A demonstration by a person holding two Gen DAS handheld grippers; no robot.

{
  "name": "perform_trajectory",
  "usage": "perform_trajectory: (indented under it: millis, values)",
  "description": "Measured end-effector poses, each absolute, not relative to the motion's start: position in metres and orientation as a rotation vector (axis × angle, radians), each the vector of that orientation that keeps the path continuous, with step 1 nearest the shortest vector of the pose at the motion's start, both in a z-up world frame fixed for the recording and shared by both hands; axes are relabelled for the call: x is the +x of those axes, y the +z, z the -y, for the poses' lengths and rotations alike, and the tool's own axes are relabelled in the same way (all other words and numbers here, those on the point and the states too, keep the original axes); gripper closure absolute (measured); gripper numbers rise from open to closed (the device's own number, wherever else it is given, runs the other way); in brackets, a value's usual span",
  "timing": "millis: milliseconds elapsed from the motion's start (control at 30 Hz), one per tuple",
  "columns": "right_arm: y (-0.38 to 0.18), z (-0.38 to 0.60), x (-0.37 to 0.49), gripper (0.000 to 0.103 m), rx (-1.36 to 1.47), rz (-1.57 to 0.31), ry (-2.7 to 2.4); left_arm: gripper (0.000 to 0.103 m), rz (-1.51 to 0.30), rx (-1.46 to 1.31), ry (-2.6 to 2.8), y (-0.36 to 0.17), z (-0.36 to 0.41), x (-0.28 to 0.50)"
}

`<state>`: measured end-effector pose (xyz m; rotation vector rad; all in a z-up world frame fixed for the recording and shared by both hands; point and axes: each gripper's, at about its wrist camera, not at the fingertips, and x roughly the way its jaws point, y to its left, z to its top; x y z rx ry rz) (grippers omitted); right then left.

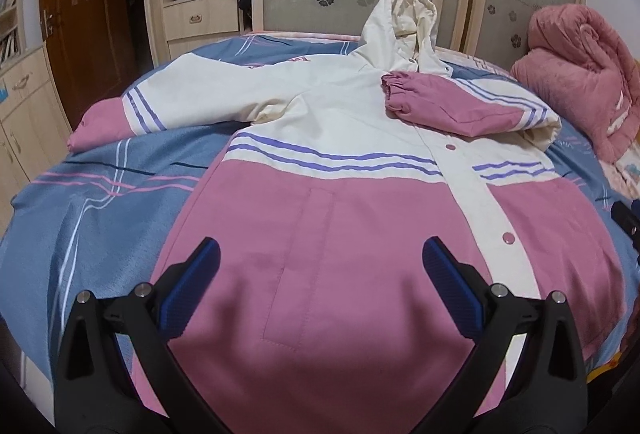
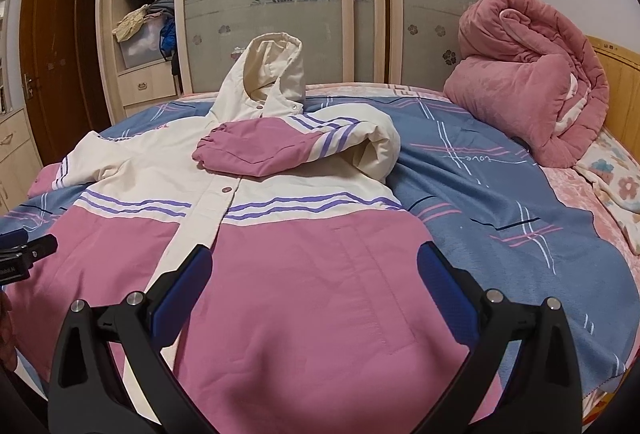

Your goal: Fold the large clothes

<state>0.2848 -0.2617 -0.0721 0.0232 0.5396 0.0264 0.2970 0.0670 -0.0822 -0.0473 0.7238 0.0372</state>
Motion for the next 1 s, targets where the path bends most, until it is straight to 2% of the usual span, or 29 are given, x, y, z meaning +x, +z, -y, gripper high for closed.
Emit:
perform_trajectory:
  millis: [700,1000]
  values:
    - [-0.076,0.243,0.291,0.001,0.050,-0.513,0.089,0.002,-0.773,-0.062,-0.061,-0.084,-0.060,0.304]
    - [-0.072,0.254,0.299,0.001,0.114,-0.501,0.098,0.002,-0.810,-0.001,-0.112,-0.049,-0.040,0.353]
